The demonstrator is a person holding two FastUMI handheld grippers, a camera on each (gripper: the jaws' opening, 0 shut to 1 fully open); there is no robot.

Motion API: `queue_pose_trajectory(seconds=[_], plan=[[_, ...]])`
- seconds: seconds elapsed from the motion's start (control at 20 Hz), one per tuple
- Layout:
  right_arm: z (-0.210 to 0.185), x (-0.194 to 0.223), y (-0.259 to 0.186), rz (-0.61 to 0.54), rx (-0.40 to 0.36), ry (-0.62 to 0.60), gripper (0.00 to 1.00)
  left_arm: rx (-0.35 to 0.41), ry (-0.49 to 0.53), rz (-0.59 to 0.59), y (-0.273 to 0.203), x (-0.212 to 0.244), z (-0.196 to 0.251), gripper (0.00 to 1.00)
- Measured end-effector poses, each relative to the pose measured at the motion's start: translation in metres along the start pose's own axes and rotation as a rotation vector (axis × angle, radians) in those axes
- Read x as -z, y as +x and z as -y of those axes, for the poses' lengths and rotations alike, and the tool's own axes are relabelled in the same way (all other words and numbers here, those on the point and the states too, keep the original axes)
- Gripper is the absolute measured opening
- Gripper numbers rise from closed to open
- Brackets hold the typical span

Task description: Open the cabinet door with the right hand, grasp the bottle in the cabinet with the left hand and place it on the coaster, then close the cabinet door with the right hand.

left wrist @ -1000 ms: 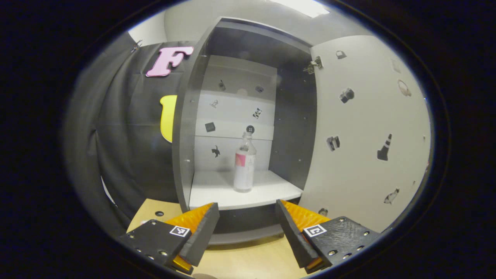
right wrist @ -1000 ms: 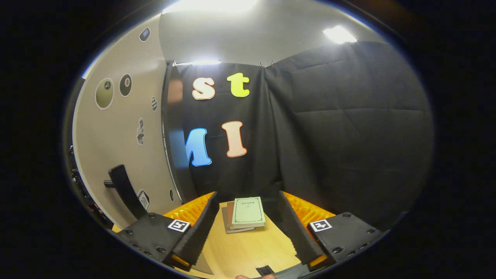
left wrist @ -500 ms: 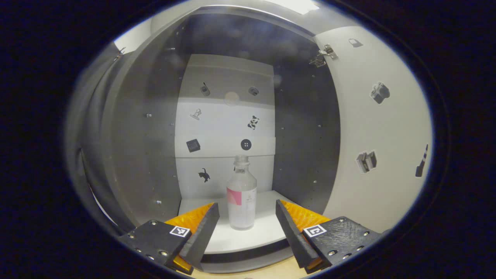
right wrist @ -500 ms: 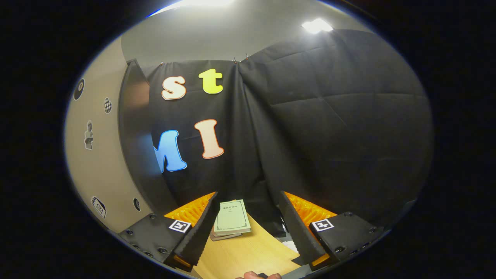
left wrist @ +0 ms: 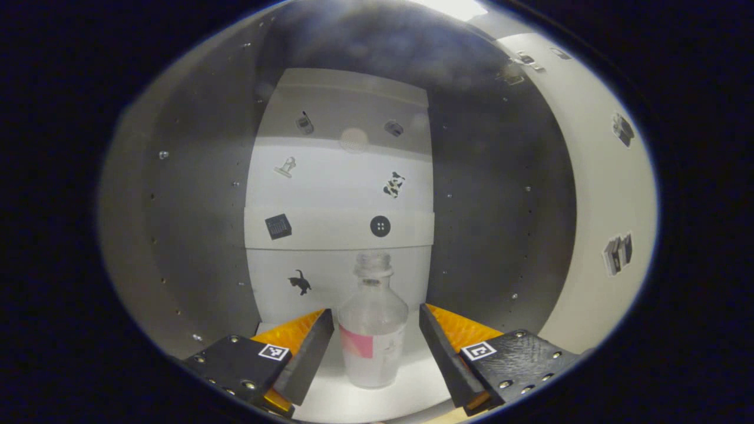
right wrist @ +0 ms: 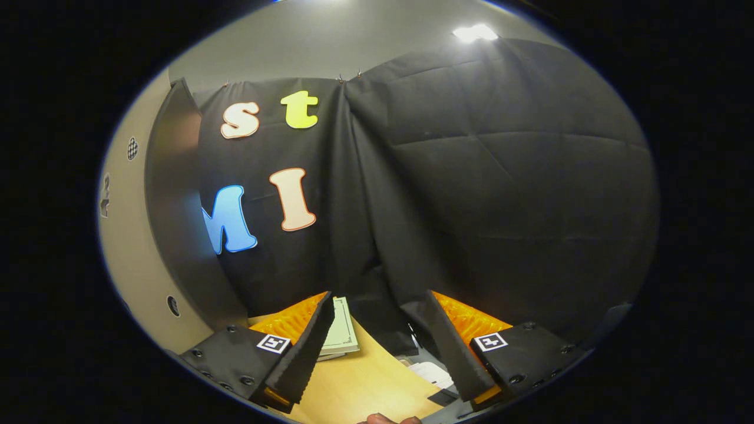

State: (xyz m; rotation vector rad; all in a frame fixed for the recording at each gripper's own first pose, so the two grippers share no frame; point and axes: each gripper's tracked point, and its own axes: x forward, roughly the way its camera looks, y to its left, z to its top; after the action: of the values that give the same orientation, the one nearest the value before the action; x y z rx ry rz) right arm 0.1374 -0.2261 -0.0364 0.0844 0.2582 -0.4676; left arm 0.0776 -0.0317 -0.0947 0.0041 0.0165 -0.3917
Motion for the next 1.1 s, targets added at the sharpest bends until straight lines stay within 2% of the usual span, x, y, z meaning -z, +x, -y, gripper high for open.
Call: queue_pose_trajectory(seconds=[0.5,0.75,0.8,1.1], plan=[[-0.012,0.009,0.02,-0.04,-0.02,-0.071,0.98,0.01,-0.016,-0.013,0.009,0.005,0.002,0.9],[-0.024,0.025,0.026,-0.082,-0.055,-0.022,0.97,-0.001,-0.017,-0.039,0.008,0.008,0.001,0.9],[-0.024,0.029,0.027,-0.091,-0.054,-0.016,0.98,0.0,-0.011,-0.043,0.009,0.01,0.0,0.76],[-0.024,0.032,0.027,-0.095,-0.042,-0.04,0.98,0.0,-0.025,-0.046,0.005,0.009,0.0,0.74]])
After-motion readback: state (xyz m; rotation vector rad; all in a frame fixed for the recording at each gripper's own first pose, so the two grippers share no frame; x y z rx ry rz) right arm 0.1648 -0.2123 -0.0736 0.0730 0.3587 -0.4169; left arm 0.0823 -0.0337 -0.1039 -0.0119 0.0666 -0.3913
